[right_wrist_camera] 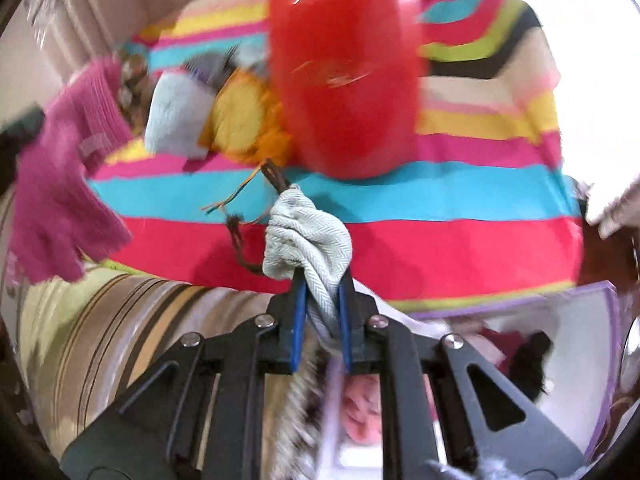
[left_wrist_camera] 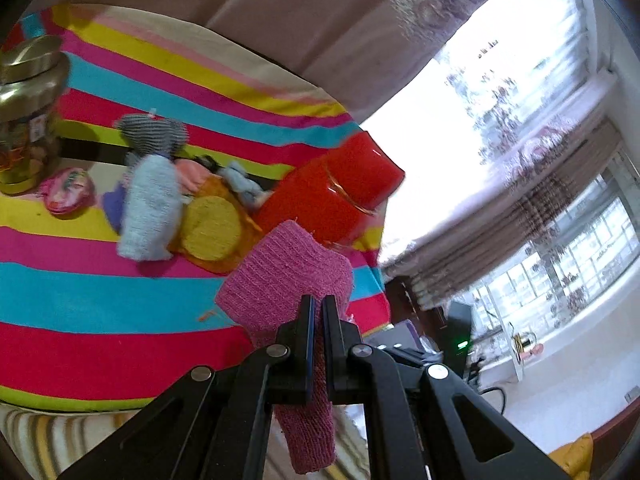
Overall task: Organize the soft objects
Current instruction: 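Lift and carry the pink glove and grey pouch over the white box, then open the left tool to drop the glove while the right releases the grey pouch into the box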
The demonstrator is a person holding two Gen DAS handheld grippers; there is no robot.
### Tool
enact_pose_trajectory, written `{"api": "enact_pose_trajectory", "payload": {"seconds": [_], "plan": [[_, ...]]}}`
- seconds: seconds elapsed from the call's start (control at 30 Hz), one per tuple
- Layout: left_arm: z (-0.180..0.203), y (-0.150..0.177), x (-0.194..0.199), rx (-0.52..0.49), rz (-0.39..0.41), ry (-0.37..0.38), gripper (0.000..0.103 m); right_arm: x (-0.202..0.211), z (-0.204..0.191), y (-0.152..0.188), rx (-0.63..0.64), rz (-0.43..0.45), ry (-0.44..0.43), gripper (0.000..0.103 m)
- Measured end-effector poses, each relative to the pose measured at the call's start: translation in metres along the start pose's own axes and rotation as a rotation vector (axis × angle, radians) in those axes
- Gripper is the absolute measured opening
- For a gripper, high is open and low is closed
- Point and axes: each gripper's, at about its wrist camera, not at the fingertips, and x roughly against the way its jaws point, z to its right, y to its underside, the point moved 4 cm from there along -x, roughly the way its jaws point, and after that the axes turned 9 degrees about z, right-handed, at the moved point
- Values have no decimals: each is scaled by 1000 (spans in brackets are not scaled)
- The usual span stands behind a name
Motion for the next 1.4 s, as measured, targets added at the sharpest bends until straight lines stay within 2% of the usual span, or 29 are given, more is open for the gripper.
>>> {"api": "enact_pose_trajectory", "payload": {"seconds": [0.13,0.3,0.43,0.73,0.83,0.93,1.0,1.1,1.13,1.23,1.27,1.4], "plan": [[30,15,-16,-22,-44,53,4,49,42,6,-73,61,76,18],[72,44,-44,-53,-127,123,4,93,84,32,-136,83,161,18],[108,78,-67,-99,-218,174,4,120,115,53,-190,84,213,18],[169,162,-105,-272,-414,219,4,159,159,92,-288,102,286,18],[176,185,-115,-347,-476,197,7,167,168,99,-312,112,297,18],[174,215,-135,-440,-604,112,11,169,174,104,-332,115,298,18],[167,227,-141,-445,-656,66,12,169,175,106,-335,114,295,18],[160,223,-141,-419,-646,48,13,166,174,109,-338,106,286,18],[161,220,-139,-416,-637,48,18,165,174,111,-339,103,284,18],[157,207,-132,-389,-593,43,44,160,173,113,-339,87,276,18],[155,203,-131,-372,-579,45,50,159,173,114,-338,83,276,18],[144,188,-125,-312,-541,45,51,151,169,115,-324,54,270,18]]}}
